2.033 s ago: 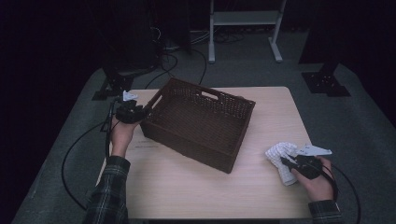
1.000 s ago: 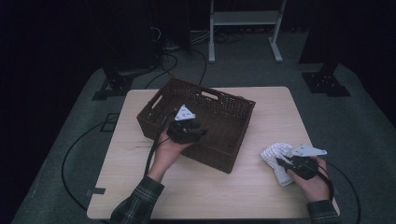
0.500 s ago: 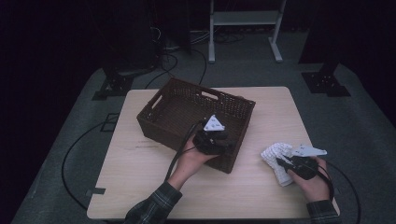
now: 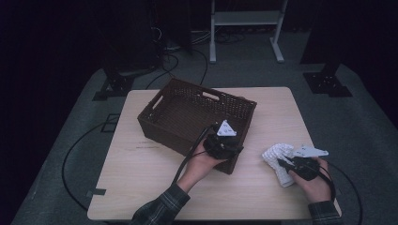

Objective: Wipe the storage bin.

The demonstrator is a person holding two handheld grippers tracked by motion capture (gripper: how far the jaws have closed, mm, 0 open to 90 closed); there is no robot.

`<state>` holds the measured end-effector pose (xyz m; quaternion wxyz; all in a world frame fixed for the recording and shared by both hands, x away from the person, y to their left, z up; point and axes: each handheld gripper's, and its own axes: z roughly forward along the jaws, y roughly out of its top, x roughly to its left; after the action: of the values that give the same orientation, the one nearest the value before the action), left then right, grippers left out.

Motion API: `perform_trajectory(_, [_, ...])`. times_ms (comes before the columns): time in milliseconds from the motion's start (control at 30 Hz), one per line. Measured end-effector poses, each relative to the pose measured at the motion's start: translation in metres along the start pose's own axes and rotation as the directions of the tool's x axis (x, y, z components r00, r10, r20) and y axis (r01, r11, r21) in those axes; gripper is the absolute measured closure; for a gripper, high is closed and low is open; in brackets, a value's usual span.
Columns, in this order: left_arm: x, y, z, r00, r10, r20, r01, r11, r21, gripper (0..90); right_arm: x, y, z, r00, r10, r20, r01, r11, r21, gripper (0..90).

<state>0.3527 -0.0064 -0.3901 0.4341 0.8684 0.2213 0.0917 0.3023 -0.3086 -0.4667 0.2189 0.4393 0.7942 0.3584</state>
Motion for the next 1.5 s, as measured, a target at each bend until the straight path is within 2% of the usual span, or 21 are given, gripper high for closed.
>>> perform_trajectory(133, [-0.003, 0.002, 0.0, 0.9999, 0.012, -0.012, -0.012, 0.9998, 0.015, 69.5, 0.0, 0.0, 0.0, 1.0, 0.0, 0.0, 0.0, 1.0, 0.0, 77.9])
perform_trajectory(600, [0.003, -0.004, -0.011, 0.9999, -0.003, 0.015, 0.002, 0.9997, 0.026, 73.6, 0.0, 0.0, 0.0, 1.0, 0.001, 0.001, -0.001, 1.0, 0.001, 77.9])
perform_trajectory(933, [0.01, -0.024, -0.041, 1.0, -0.004, -0.003, 0.005, 0.9993, 0.038, 76.9, 0.002, 0.001, 0.001, 1.0, -0.005, -0.001, 0.005, 1.0, 0.003, 77.9])
perform_trajectory(1200, [0.013, -0.039, -0.06, 0.9994, 0.004, -0.034, -0.003, 0.9991, 0.043, 78.7, 0.003, 0.001, 0.002, 1.0, -0.005, -0.003, 0.005, 1.0, 0.005, 77.9])
perform_trajectory(1500, [0.023, -0.059, -0.084, 0.9974, -0.048, -0.054, 0.05, 0.9978, 0.044, 78.8, 0.004, 0.002, 0.002, 1.0, -0.008, -0.006, 0.008, 1.0, 0.005, 77.9])
